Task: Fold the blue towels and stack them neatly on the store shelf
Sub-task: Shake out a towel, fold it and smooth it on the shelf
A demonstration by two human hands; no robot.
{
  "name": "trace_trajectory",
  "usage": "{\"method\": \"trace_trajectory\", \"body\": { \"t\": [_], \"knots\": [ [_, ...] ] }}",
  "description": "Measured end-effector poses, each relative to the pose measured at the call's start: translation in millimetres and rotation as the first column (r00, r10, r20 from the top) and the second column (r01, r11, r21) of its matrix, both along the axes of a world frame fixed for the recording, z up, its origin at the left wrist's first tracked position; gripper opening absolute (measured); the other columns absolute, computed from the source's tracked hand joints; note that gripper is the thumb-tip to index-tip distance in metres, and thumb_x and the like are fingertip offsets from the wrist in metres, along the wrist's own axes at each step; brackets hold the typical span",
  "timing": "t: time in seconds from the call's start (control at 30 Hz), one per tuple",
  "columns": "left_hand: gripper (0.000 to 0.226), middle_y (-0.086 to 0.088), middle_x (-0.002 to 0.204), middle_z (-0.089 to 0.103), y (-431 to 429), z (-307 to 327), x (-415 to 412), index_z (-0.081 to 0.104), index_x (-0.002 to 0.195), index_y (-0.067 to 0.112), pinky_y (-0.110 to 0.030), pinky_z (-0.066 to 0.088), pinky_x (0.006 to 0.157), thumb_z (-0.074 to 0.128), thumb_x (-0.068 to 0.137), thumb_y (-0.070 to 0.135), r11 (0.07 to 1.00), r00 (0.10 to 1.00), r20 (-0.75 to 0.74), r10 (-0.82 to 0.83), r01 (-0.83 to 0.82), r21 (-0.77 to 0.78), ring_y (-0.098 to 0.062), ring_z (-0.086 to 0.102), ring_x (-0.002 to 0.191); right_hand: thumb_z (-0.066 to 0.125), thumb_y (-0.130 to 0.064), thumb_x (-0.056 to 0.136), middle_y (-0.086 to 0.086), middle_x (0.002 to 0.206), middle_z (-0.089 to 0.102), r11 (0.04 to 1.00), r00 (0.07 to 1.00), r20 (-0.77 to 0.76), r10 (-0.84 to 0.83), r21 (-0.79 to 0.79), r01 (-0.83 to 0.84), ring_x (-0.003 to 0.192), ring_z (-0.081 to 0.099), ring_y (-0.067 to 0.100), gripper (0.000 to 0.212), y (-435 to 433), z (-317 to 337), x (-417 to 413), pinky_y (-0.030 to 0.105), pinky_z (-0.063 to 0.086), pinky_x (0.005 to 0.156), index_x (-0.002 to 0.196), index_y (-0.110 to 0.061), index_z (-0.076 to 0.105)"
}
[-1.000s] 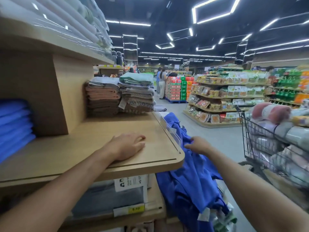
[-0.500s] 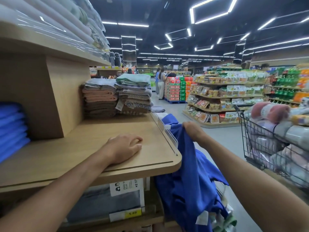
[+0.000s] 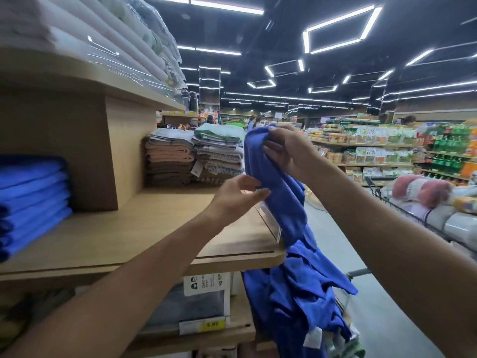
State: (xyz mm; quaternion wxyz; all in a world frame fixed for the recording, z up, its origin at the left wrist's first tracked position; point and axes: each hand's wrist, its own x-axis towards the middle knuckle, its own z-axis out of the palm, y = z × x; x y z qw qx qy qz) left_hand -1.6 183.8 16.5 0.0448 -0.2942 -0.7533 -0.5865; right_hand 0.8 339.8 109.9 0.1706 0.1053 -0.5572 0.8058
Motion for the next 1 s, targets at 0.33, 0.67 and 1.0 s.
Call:
{"method": "trace_trajectory", "body": {
  "t": [0.33,0.67,1.0],
  "knots": [
    [0.024,-0.006,0.092,0.073,-95.6,18.7,-24.3,0.064,0.113,0.018,-0.032,0.059,0.062,0.042,0.104,0.016,0.836,0.917,0.395,-0.059,-0.171,0.521,-0.017,0.071,0.073,0.069,-0.015,0.096,0.004,0.095,0.074,0.776,0.994,-0.014,0.104,0.627,-0.073,0.076,0.074,0.014,0.012,-38.5,2.3,19.1,0.027,0.062,0.066,0.108,-0.015,0.068],
    [0.017,0.002,0.076,0.062,-226.1,-33.3,-70.6,0.064,0.092,0.013,-0.007,0.041,0.055,0.067,0.096,0.029,0.896,0.922,0.038,0.386,-0.364,-0.254,0.0,0.054,0.064,0.069,-0.031,0.089,0.0,0.091,0.076,-0.452,0.94,-0.039,-0.338,0.883,-0.125,0.074,0.072,0.016,0.028,-23.4,-65.0,7.1,0.021,0.047,0.057,0.117,-0.026,0.07],
    [0.028,-0.019,0.107,0.061,-247.3,-56.5,-76.1,0.062,0.115,-0.015,-0.039,0.04,0.092,0.048,0.104,0.005,0.973,0.947,0.259,0.188,-0.216,0.085,-0.025,0.053,0.097,0.064,-0.016,0.083,0.011,0.153,0.034,-0.234,0.918,-0.291,-0.27,0.945,0.23,0.132,0.049,0.035,0.076,-90.2,-22.9,-100.2,0.045,0.046,0.104,0.153,-0.023,0.037]
  ]
}}
